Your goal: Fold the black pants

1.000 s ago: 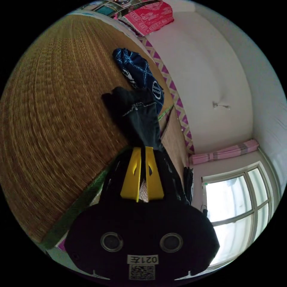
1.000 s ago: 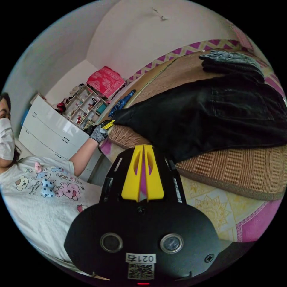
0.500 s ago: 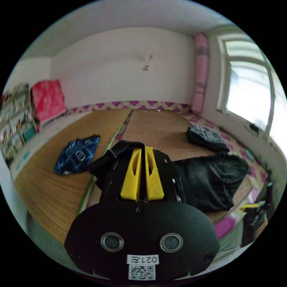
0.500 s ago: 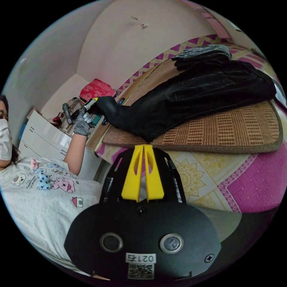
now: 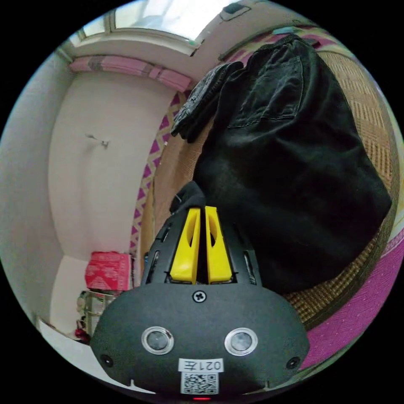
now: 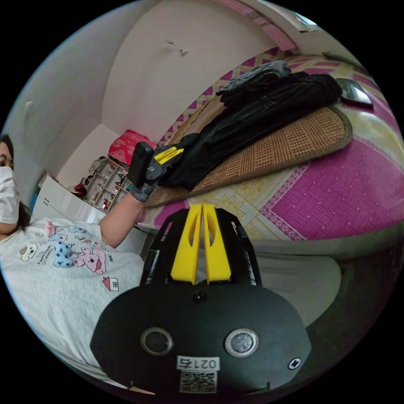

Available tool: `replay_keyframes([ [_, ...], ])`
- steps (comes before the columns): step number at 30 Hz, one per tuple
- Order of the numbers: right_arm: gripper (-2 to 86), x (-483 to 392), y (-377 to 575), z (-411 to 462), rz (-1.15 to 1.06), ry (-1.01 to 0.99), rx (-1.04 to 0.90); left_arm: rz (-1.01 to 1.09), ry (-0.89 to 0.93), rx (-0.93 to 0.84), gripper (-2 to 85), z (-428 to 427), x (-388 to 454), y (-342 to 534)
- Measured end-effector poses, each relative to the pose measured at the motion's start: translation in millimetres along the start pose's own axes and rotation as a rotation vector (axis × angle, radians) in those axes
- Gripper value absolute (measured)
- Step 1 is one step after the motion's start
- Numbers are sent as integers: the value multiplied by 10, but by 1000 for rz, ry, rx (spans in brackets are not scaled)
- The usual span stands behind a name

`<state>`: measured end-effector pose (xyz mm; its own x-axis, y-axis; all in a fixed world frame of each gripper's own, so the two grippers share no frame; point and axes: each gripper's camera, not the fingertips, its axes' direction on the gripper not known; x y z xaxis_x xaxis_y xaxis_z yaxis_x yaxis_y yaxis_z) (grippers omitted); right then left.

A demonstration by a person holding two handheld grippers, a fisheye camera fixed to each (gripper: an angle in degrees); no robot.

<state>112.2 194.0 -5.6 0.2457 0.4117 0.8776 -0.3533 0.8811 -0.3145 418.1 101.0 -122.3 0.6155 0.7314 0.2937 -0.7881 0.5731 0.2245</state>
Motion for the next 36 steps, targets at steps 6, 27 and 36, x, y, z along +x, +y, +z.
replay_keyframes([
  [6,-7,65,68,-33,1,-47,0,574,-273,-50,7,212,1030,-454],
  [27,-7,202,247,26,12,-101,-39,-479,498,61,57,1292,-553,-79],
  [36,-7,222,313,-27,7,-109,-39,-1065,1207,-67,115,3045,-1117,502],
])
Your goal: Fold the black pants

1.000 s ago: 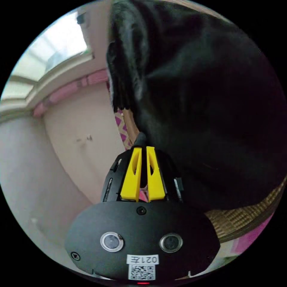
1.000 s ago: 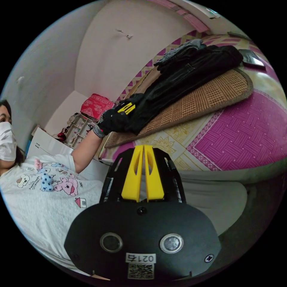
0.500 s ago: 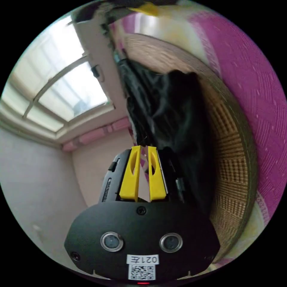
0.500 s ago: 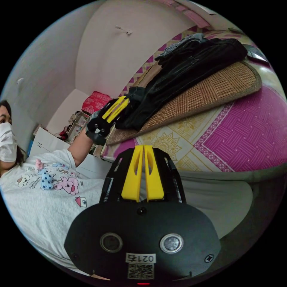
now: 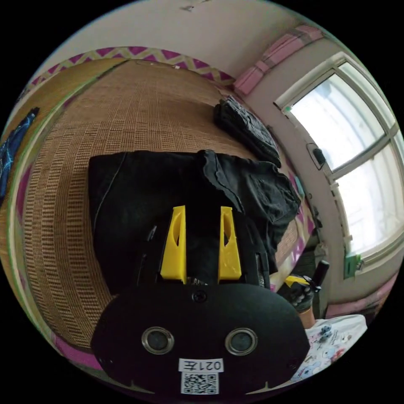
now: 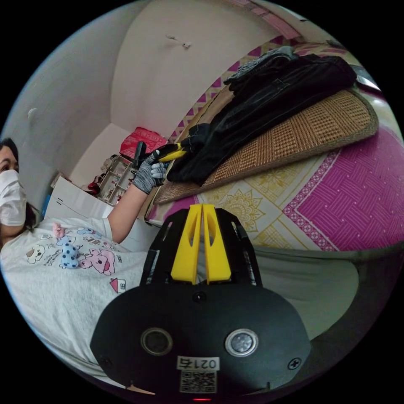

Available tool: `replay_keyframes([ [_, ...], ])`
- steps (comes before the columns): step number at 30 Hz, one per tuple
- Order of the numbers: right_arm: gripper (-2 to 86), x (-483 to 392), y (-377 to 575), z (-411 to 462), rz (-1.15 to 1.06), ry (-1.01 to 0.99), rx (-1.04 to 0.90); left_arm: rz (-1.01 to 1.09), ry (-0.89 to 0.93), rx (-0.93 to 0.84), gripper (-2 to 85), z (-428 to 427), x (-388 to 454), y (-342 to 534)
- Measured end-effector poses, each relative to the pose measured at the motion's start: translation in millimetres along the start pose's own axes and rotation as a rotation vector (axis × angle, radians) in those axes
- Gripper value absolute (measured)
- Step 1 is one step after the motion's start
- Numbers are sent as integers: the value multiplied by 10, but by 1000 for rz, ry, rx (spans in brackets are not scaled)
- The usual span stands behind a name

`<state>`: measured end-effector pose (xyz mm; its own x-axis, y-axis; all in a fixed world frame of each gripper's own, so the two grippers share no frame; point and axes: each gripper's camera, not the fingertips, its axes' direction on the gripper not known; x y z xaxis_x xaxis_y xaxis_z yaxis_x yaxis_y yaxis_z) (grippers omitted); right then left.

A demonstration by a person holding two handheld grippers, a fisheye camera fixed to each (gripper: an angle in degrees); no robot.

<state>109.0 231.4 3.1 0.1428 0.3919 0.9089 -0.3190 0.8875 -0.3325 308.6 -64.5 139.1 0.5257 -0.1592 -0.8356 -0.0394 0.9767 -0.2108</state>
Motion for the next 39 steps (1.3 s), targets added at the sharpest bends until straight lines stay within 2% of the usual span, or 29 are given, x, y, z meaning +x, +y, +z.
replay_keyframes([
  [5,-7,118,78,-61,34,1,6,-49,187,-17,112,115,-279,-204],
  [8,-7,153,97,-80,38,-8,8,-81,383,40,64,132,-363,-311],
  [9,-7,153,100,-83,36,-7,8,-62,398,65,44,119,-310,-371],
  [11,-7,157,111,-85,33,-1,2,4,324,44,28,180,-110,-500],
  [14,-7,168,119,-91,32,-5,-5,201,138,-116,33,558,389,-674],
  [15,-7,165,120,-100,30,-5,-4,254,21,-102,33,620,527,-692],
  [16,-7,151,126,-129,24,-2,1,276,-12,-75,33,611,574,-690],
  [21,-7,193,195,-236,28,9,16,326,49,109,8,364,540,-587],
  [22,-6,243,207,-238,40,2,14,332,30,90,7,399,532,-582],
  [24,-6,312,209,-233,51,-22,13,383,-59,-76,14,728,574,-543],
  [27,-6,331,175,-239,46,-37,16,503,-156,-188,46,1113,735,-371],
  [32,-7,244,181,-315,4,-15,18,616,-225,-177,60,1361,922,-147],
  [37,-7,354,222,-372,36,-10,18,724,-187,-146,61,1367,1105,40],
  [39,-7,385,227,-391,44,-19,26,757,-146,-180,94,1398,1164,109],
])
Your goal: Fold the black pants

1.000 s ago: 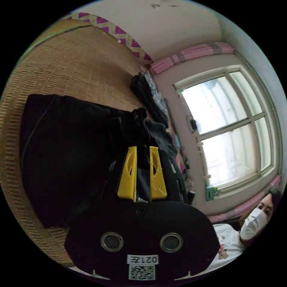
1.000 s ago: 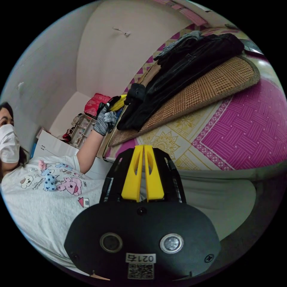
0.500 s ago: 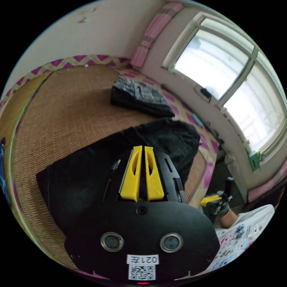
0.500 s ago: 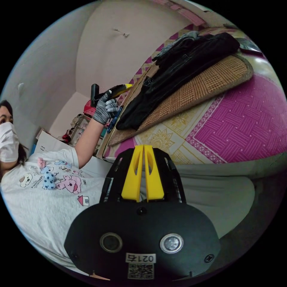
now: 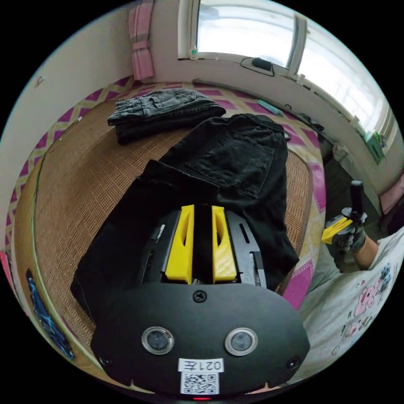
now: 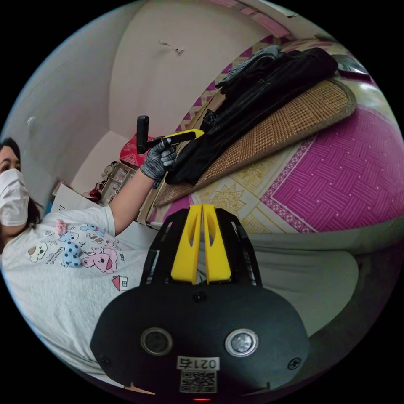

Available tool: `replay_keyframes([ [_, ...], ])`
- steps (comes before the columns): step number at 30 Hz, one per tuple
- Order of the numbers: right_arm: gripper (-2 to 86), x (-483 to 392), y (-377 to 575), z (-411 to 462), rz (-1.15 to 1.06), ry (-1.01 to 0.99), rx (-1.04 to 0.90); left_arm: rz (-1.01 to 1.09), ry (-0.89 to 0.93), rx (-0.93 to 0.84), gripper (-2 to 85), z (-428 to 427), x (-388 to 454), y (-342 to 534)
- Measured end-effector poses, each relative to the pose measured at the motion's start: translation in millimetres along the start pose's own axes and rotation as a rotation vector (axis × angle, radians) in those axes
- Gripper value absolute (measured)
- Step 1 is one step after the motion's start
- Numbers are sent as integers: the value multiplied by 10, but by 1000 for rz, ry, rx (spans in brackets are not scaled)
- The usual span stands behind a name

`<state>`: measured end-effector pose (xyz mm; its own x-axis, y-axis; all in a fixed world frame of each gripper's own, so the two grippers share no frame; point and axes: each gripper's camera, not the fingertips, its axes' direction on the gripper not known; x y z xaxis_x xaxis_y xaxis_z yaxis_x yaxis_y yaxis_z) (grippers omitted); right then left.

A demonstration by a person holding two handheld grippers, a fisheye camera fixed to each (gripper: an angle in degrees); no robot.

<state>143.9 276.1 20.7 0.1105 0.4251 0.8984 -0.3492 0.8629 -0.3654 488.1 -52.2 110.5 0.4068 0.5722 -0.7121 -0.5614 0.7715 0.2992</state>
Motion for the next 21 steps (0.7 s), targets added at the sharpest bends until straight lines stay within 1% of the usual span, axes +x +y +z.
replay_keyframes([
  [2,-7,6,-9,-3,-4,-3,-1,9,1,-14,105,37,71,0],
  [4,-7,-1,-20,4,-12,-5,-9,22,-66,-31,104,92,164,-5],
  [6,-7,-9,-30,3,-19,-5,-14,46,-152,-70,90,200,300,-15],
  [11,-7,8,-39,-57,-18,-4,-11,90,-221,-91,51,261,522,-23],
  [16,-7,45,-45,-116,-10,1,-4,55,-179,-63,16,14,560,-9],
  [19,-7,51,-53,-143,-11,1,-1,70,-218,-42,11,-314,639,-9],
  [21,-7,58,-61,-149,-11,0,-1,109,-223,-69,9,-515,752,-17],
])
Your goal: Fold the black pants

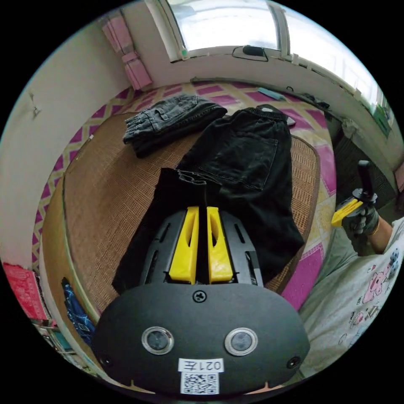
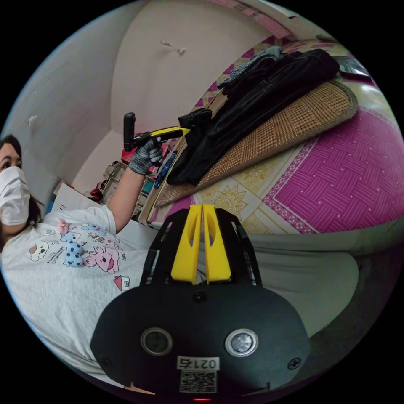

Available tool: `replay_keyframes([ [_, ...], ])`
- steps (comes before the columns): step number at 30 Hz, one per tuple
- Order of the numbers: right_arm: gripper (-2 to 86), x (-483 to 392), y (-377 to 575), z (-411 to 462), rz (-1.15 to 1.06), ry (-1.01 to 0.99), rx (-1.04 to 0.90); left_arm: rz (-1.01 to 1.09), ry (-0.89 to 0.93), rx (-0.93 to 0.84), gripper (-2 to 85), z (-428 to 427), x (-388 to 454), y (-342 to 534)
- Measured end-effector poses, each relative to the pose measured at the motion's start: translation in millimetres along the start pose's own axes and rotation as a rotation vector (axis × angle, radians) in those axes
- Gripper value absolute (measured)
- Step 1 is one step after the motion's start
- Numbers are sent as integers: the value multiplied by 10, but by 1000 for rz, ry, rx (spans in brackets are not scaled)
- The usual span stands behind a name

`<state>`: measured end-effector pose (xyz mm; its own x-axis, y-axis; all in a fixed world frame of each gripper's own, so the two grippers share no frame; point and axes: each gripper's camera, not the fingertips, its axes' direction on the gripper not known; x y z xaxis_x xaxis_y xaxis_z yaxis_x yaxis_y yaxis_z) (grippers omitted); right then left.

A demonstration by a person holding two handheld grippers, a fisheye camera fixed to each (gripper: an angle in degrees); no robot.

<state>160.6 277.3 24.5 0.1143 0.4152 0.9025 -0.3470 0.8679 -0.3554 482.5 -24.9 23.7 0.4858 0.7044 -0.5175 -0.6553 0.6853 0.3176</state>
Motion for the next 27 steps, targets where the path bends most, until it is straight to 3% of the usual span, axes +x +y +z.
replay_keyframes([
  [6,-7,-20,-67,-13,-4,-1,4,124,8,-187,9,280,436,-27],
  [14,4,-80,-193,-218,-23,31,91,29,55,-171,34,-9,333,69],
  [17,43,-23,-444,-545,19,124,269,-3,38,-125,52,-139,285,167],
  [20,86,147,-783,-898,118,230,451,-82,208,-33,84,-379,17,341],
  [23,119,387,-1188,-1031,243,301,489,-197,408,118,113,-664,-335,616],
  [27,135,654,-1551,-943,426,334,478,-300,364,269,108,-1242,-570,1023],
])
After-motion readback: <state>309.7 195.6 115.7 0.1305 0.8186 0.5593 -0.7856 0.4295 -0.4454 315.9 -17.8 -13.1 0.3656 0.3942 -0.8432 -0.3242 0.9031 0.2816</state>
